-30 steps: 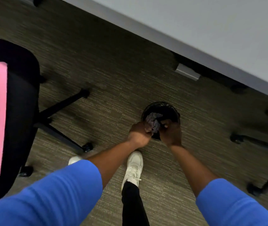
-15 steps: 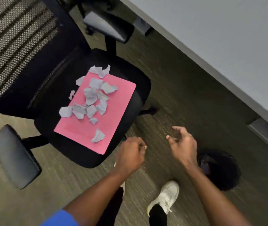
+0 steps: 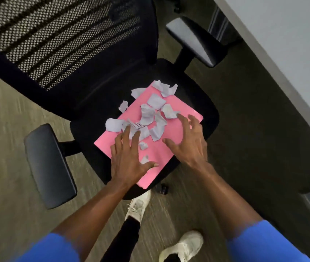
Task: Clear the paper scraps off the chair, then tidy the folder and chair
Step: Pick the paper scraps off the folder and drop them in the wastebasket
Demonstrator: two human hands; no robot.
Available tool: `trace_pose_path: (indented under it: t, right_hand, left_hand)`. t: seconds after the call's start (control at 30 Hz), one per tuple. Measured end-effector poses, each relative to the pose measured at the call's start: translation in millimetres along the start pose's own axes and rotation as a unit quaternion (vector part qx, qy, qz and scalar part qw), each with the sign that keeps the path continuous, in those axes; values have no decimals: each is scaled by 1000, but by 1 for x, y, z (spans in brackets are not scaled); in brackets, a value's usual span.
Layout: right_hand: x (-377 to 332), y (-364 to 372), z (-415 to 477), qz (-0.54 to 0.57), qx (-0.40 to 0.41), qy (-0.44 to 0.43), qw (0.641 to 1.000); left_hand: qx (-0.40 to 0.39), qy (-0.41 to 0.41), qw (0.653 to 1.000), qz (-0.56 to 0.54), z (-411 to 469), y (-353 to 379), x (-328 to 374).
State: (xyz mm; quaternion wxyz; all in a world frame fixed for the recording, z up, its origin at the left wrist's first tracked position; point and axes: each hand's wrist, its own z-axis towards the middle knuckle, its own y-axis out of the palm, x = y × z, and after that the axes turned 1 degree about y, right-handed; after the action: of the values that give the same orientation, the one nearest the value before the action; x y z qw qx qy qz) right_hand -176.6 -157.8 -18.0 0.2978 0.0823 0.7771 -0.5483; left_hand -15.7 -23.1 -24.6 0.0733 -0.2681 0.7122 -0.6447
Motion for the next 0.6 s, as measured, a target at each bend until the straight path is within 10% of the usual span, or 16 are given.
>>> trace_pose_path:
  t: [0.6]
  right_hand:
    - [-37,46,61,-206,-52,-114,970]
  left_hand:
    - [-65,76,994,-35,20,14,-10]
